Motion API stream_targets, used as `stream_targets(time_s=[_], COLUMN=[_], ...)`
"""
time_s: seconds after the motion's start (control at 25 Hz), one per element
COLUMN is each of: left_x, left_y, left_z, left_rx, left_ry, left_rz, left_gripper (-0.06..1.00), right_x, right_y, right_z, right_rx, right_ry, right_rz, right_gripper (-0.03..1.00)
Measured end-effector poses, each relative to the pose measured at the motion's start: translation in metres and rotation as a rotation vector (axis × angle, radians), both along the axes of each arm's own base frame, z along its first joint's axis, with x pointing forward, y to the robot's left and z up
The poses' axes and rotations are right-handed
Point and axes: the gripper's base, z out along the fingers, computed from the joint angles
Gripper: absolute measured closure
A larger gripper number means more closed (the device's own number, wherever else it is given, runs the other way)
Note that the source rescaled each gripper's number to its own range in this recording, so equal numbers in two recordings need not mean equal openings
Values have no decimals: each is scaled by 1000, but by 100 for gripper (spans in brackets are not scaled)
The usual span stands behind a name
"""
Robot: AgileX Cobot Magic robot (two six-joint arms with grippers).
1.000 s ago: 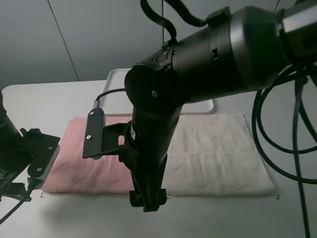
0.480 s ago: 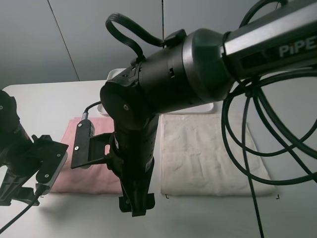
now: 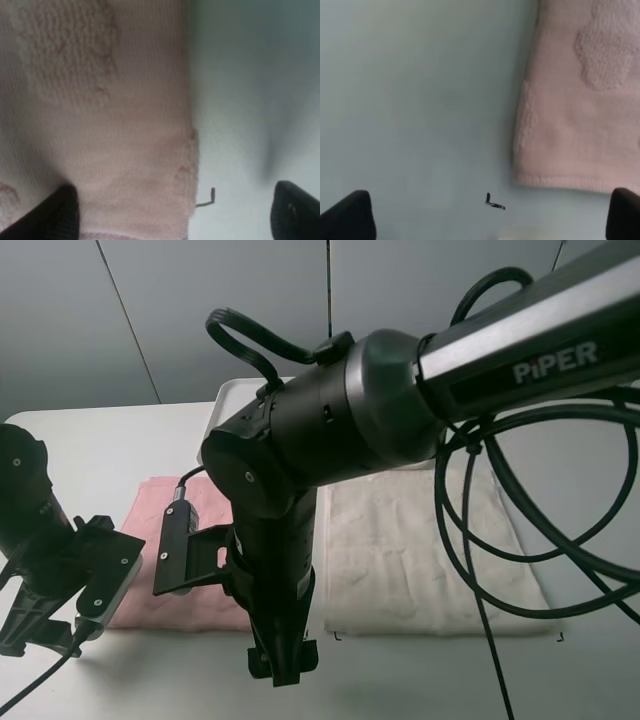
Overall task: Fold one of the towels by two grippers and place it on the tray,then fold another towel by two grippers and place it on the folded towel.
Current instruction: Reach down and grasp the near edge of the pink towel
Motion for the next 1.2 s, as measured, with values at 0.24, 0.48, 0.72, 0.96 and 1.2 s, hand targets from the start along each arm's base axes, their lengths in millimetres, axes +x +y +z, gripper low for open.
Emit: stream_targets(time_s=[0.24,0.48,0.72,0.96,1.2], left_x=[0,0,0,0,0], left_y=[0,0,0,-1,-1], left_z=[0,0,0,0,0], left_rx=[1,2,4,3,4], left_ry=[2,3,2,1,2], left_rz=[0,10,26,28,28], left_gripper=[-5,-5,-5,-5,-5], right_x=[1,-12,-15,-13,-13], right_y=[3,13,14,13,13], right_z=[-14,-21,-39,-39,-46], right_rx=[-7,9,-43,-49,-62], right_ry=[2,-10,-12,-29,-26], right_rz=[1,63,67,66,61], right_gripper=[-3,-3,-3,-3,-3])
